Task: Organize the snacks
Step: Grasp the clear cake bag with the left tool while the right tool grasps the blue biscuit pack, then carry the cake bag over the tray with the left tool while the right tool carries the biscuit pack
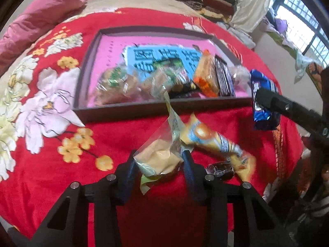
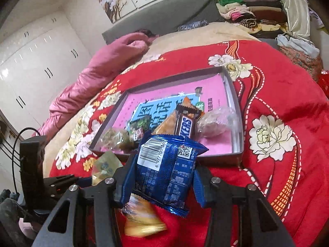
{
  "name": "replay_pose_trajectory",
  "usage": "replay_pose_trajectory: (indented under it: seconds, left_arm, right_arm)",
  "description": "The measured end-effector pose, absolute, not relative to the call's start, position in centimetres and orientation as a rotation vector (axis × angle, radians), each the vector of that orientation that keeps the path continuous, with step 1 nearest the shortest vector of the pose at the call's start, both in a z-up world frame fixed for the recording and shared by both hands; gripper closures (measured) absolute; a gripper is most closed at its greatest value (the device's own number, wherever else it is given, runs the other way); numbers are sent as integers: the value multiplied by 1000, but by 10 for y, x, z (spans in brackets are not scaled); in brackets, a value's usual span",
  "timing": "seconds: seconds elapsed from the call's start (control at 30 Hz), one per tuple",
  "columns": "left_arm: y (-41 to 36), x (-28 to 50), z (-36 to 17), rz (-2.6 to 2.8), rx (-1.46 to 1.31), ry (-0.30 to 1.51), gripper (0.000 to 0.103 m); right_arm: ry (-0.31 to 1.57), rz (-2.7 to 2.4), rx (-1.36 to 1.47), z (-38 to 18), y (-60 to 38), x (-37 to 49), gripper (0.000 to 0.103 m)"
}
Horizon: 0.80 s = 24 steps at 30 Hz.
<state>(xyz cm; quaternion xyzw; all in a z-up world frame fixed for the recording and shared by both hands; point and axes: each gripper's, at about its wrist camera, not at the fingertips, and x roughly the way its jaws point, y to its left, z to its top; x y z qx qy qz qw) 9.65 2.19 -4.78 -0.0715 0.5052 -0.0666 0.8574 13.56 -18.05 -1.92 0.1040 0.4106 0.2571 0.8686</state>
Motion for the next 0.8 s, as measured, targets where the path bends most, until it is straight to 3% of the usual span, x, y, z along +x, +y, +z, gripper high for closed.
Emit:
replay_pose_trajectory:
  seconds: [0.8]
  left_arm:
    - [36,109,14,-87,-172,919,60]
  right_arm:
    - [747,548,237,2,-197,140,54]
